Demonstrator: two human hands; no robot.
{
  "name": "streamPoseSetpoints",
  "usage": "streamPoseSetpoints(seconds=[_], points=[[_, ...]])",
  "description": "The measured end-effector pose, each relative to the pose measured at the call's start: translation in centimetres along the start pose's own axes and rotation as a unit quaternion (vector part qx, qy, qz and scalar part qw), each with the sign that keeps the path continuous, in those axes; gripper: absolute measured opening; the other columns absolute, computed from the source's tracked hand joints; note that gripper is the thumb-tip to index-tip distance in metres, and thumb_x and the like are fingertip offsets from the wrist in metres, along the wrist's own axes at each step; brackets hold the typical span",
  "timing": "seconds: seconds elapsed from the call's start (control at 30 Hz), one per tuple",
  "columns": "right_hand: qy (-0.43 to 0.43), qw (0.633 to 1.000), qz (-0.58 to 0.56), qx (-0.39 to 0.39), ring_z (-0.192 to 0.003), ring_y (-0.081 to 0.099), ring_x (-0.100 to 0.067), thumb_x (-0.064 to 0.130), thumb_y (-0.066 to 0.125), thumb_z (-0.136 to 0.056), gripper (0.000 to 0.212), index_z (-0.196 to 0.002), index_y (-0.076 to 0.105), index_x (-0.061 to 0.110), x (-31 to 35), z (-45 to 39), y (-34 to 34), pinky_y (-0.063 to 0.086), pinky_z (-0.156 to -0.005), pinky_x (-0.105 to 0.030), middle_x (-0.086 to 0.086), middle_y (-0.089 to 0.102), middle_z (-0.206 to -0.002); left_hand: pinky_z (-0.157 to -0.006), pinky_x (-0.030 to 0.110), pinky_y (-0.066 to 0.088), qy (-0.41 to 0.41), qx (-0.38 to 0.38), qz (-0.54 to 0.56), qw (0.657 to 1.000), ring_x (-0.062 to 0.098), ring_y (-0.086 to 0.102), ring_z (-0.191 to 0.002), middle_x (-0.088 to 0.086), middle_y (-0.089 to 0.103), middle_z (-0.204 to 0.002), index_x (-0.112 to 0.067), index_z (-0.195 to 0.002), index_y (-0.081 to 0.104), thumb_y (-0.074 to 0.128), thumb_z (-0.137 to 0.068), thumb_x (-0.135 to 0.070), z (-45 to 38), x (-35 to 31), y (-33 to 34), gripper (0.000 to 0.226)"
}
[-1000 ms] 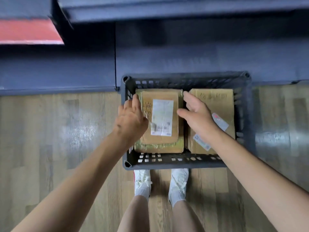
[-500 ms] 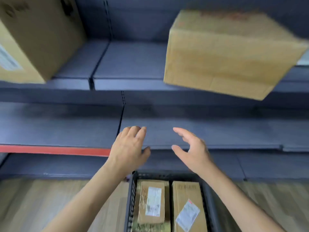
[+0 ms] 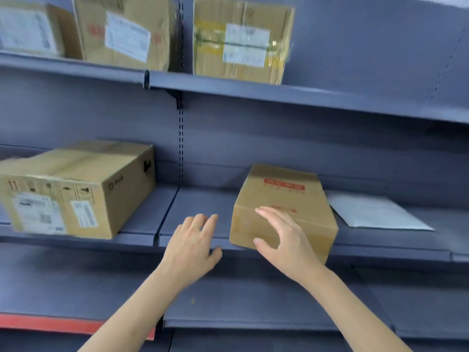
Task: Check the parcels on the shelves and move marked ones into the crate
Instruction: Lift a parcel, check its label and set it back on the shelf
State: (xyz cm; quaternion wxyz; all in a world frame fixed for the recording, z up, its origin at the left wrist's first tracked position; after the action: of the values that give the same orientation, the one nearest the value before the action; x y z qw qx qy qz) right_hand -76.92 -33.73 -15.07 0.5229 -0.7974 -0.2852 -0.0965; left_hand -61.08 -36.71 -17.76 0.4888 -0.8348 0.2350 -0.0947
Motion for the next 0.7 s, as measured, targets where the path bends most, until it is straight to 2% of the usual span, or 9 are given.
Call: streamPoseSetpoints(seconds=[0.2,0.3,0.37,0.47,0.53,0.7], points=[[-0.03,0.999,0.022,-0.02,-0.135,0.026,-0.004,0.022,0.061,-0.087,0.056,-0.138,0.04,0.026,2.1,-2.8,-3.4,0.01,-0.103,-0.003,0.012,0.037,-0.143,-0.054,0.029,0.052,-0.008,-0.032,-0.031,0.999,0.023,0.062,-0.066,0.002,0.064,-0.086,-0.006,-0.107,0.063,0.059,-0.059,-0.037,-4.1,0.6,-5.4,0.057],[-0.034,0.999,0.029,-0.03,-0.136,0.026,-0.005,0.021,0.058,-0.089,0.054,-0.139,0.038,0.027,2.4,-3.4,-4.9,0.013,-0.105,-0.01,0.011,0.035,-0.145,-0.059,0.033,0.054,0.004,-0.056,-0.027,0.998,0.027,0.063,-0.072,0.007,0.066,-0.091,-0.003,-0.111,0.062,0.068,-0.063,-0.031,-5.2,0.3,-7.7,0.056],[-0.033,0.998,0.034,-0.036,-0.136,0.026,-0.005,0.022,0.057,-0.09,0.054,-0.139,0.037,0.027,2.2,-3.5,-5.7,0.014,-0.105,-0.013,0.011,0.035,-0.146,-0.065,0.036,0.054,0.009,-0.062,-0.021,0.998,0.03,0.063,-0.08,0.009,0.065,-0.097,-0.002,-0.116,0.059,0.073,-0.067,-0.027,-5.3,0.1,-8.4,0.057],[-0.023,0.998,0.034,-0.041,-0.136,0.027,-0.007,0.022,0.056,-0.09,0.052,-0.139,0.039,0.026,1.6,-3.4,-6.5,0.017,-0.105,-0.016,0.01,0.036,-0.146,-0.08,0.039,0.049,0.009,-0.06,-0.007,0.998,0.03,0.057,-0.098,0.009,0.059,-0.114,-0.004,-0.13,0.05,0.064,-0.08,-0.028,-5.1,-0.2,-8.9,0.057],[-0.017,0.999,0.029,-0.039,-0.136,0.027,-0.007,0.022,0.056,-0.09,0.052,-0.139,0.039,0.026,1.3,-3.2,-6.5,0.017,-0.106,-0.017,0.011,0.036,-0.145,-0.091,0.034,0.043,0.004,-0.053,0.014,0.998,0.027,0.049,-0.112,0.006,0.052,-0.126,-0.008,-0.139,0.039,0.059,-0.087,-0.029,-5.1,-0.3,-8.8,0.059],[-0.007,0.999,0.032,-0.026,-0.136,0.026,-0.006,0.022,0.055,-0.09,0.051,-0.139,0.039,0.025,0.7,-2.8,-5.9,0.016,-0.106,-0.016,0.011,0.035,-0.145,-0.096,0.026,0.037,0.016,-0.055,0.042,0.997,0.02,0.042,-0.119,0.0,0.044,-0.134,-0.013,-0.144,0.03,0.052,-0.091,-0.032,-5.5,-0.6,-8.9,0.06]])
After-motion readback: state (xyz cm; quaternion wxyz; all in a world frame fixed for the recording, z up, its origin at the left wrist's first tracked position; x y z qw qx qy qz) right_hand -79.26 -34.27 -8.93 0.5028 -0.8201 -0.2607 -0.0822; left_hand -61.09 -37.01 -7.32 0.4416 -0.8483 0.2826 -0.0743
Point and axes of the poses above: each hand's wrist, its own z-axis away from the middle knuckle, its own y-axis out of the palm, x = y × z, the point moved 8 cm from there along -z, towards the middle knuckle
